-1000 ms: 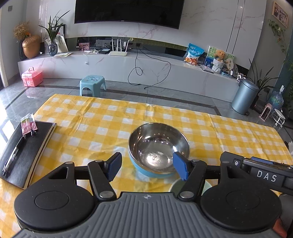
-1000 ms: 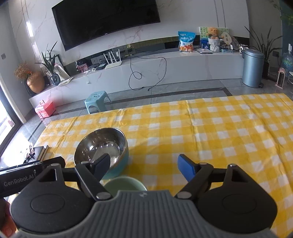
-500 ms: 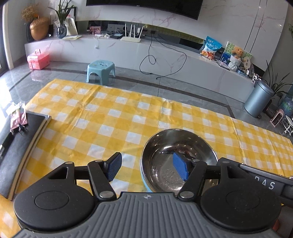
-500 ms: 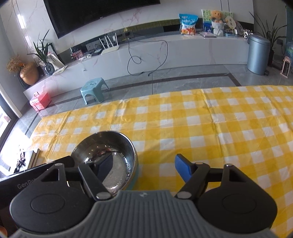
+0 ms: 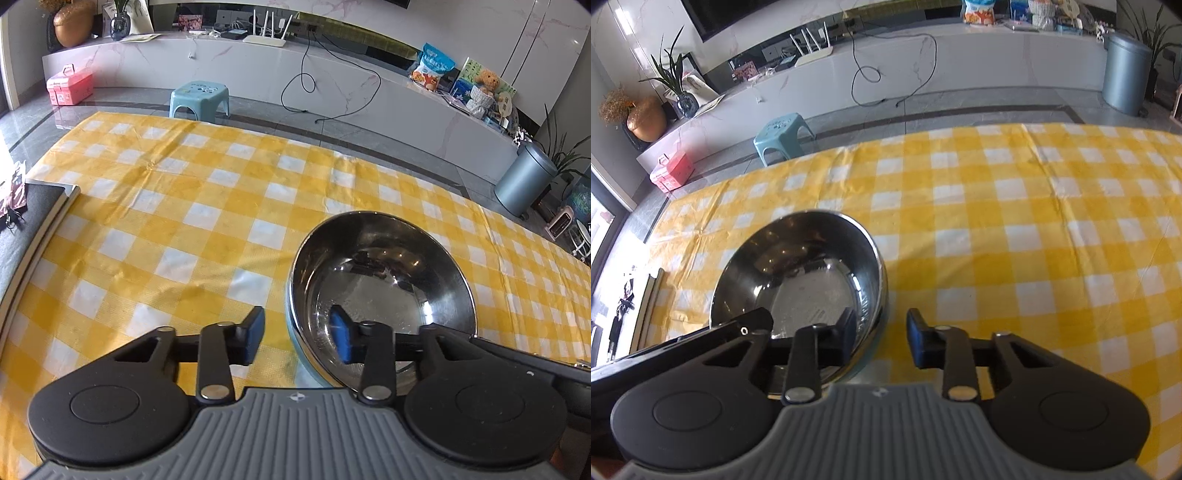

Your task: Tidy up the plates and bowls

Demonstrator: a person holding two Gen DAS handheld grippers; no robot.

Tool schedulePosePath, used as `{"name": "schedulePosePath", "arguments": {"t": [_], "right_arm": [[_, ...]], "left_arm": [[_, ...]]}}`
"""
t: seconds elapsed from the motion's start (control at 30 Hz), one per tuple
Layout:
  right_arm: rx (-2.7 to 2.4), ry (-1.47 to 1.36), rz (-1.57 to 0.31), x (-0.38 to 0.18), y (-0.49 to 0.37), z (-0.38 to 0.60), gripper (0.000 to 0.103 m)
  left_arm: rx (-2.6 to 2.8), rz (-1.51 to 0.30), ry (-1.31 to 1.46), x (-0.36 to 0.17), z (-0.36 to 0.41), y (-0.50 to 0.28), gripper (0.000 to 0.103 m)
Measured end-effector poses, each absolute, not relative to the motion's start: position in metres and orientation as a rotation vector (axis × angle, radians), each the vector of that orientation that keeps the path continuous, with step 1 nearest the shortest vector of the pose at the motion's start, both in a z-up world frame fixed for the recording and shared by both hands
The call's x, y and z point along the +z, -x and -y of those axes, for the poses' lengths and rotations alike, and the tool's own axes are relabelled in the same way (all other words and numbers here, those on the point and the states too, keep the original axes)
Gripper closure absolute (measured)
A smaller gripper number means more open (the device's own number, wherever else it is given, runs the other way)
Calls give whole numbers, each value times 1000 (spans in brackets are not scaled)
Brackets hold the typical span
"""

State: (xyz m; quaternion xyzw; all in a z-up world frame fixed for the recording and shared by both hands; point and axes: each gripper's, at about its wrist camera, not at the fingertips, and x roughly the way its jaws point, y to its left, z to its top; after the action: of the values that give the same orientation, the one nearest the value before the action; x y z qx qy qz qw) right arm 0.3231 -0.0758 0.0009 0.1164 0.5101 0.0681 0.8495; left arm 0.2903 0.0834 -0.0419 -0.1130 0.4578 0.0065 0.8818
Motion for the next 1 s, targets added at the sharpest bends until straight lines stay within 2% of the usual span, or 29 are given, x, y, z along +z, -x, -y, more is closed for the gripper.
{"name": "schedulePosePath", "arguments": {"t": [0.07,0.2,0.6,1.0], "right_arm": [[152,-258,-1076,-1,-323,75,85],[154,-247,-1072,0,-324,71,87],[159,-264,-1055,5,-321,73,90],[197,-334,-977,57,-275,90,91]], "left_arm": [[10,-960,236,-44,-83,-292,74],[-3,-966,240,-45,-84,-293,86],[8,-954,243,-36,-87,-287,88],[4,-848,244,25,-81,-238,88]]}}
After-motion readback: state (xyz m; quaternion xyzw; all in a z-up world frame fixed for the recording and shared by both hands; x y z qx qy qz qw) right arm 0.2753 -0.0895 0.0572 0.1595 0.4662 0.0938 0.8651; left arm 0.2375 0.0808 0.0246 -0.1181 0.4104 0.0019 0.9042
